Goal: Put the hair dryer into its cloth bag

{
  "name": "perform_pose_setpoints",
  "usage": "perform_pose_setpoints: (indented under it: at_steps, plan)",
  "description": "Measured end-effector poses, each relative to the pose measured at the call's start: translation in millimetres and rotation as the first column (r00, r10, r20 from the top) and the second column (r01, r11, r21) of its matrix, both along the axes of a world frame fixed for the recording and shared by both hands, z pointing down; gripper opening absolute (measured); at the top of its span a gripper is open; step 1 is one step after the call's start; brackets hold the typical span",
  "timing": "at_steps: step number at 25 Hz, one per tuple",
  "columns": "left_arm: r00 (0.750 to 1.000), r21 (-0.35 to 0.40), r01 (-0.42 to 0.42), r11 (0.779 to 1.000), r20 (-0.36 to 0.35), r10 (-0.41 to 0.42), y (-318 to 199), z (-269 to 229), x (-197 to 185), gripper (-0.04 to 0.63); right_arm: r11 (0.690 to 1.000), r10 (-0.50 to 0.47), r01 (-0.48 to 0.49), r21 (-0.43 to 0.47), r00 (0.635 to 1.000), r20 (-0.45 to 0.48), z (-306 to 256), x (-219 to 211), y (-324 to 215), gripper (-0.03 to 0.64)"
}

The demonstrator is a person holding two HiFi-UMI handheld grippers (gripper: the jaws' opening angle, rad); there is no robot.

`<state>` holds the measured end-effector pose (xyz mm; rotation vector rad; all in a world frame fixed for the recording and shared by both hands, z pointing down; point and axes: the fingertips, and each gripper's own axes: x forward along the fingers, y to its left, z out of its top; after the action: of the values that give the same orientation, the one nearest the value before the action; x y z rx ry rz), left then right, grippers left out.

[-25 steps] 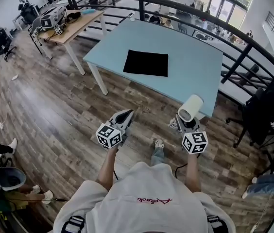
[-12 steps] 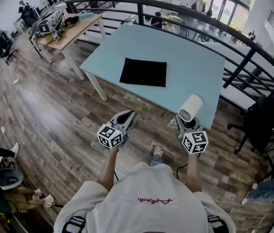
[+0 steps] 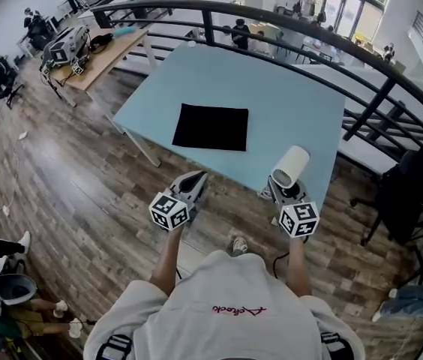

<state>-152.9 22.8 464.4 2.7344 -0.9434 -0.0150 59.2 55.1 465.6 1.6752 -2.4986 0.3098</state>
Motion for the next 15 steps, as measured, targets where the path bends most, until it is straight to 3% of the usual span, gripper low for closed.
perform_pose_setpoints:
  at_steps: [9, 15]
  plan:
    - [1.0, -0.004, -0.008, 1.0, 0.007, 0.008, -64.9, 9.9, 52.0, 0.009, 1.0, -0.009, 0.009, -0.008, 1.0, 0.005, 11.1, 46.9, -62.9, 0.169]
    - [1.0, -0.025, 0.001, 1.0, 0.017, 0.0, -88.0, 19.0, 65.6, 0.009, 0.999, -0.032, 0.033, -0.02, 0.999, 0.012, 18.8, 57.4, -93.0, 0.169]
